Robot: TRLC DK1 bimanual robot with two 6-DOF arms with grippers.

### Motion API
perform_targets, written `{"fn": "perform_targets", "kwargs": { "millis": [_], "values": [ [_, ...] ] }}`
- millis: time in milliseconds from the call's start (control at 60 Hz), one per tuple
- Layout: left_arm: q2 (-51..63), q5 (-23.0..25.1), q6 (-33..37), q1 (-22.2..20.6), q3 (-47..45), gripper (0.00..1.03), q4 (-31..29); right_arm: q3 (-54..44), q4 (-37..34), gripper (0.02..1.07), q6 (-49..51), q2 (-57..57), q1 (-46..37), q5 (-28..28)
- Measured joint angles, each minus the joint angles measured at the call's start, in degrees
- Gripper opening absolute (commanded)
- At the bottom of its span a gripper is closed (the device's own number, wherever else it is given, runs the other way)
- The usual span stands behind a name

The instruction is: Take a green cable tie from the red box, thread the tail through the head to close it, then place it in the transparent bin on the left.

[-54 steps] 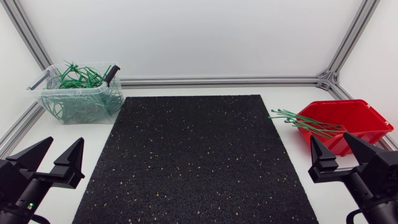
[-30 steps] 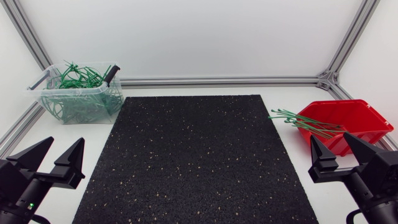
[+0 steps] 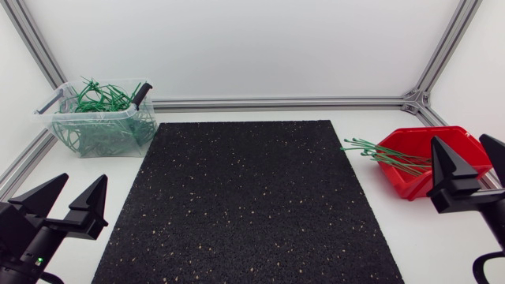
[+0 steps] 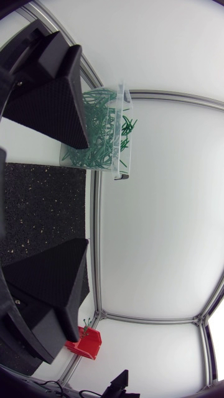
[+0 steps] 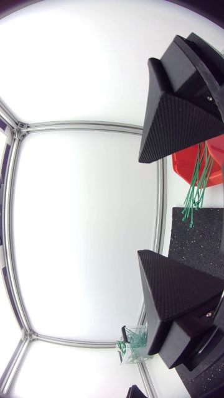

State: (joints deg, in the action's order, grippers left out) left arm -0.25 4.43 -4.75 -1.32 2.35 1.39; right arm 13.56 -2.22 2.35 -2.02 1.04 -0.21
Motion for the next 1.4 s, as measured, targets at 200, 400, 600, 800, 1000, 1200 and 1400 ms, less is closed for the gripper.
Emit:
{"fn": "perform_targets", "kwargs": {
  "millis": [200, 400, 600, 800, 1000, 1200, 1400],
  "values": [
    [0.0, 0.0, 0.0, 0.0, 0.0, 1.0, 0.0, 14.4, -4.4, 1.04, 0.0, -11.0, -0.1, 0.7],
    [0.0, 0.0, 0.0, 0.0, 0.0, 1.0, 0.0, 29.7, -11.0, 1.04, 0.0, -26.3, -3.0, 0.4],
    [0.0, 0.0, 0.0, 0.0, 0.0, 1.0, 0.0, 40.5, -18.7, 1.03, 0.2, -38.5, -5.9, -5.0],
    [0.0, 0.0, 0.0, 0.0, 0.0, 1.0, 0.0, 53.5, -32.4, 1.03, 6.3, -52.3, -10.3, -9.1],
    [0.0, 0.0, 0.0, -0.1, 0.0, 1.0, 0.0, 63.7, -42.6, 1.02, 19.8, -64.9, -13.9, -13.6],
    [0.0, 0.0, 0.0, -0.4, 0.0, 1.0, 0.0, 66.7, -45.4, 1.02, 38.3, -72.6, -18.4, -19.7],
    [0.0, 0.0, 0.0, -0.4, 0.0, 1.0, 0.0, 68.5, -54.3, 0.98, 54.1, -80.5, -19.2, -21.8]
  ]
}}
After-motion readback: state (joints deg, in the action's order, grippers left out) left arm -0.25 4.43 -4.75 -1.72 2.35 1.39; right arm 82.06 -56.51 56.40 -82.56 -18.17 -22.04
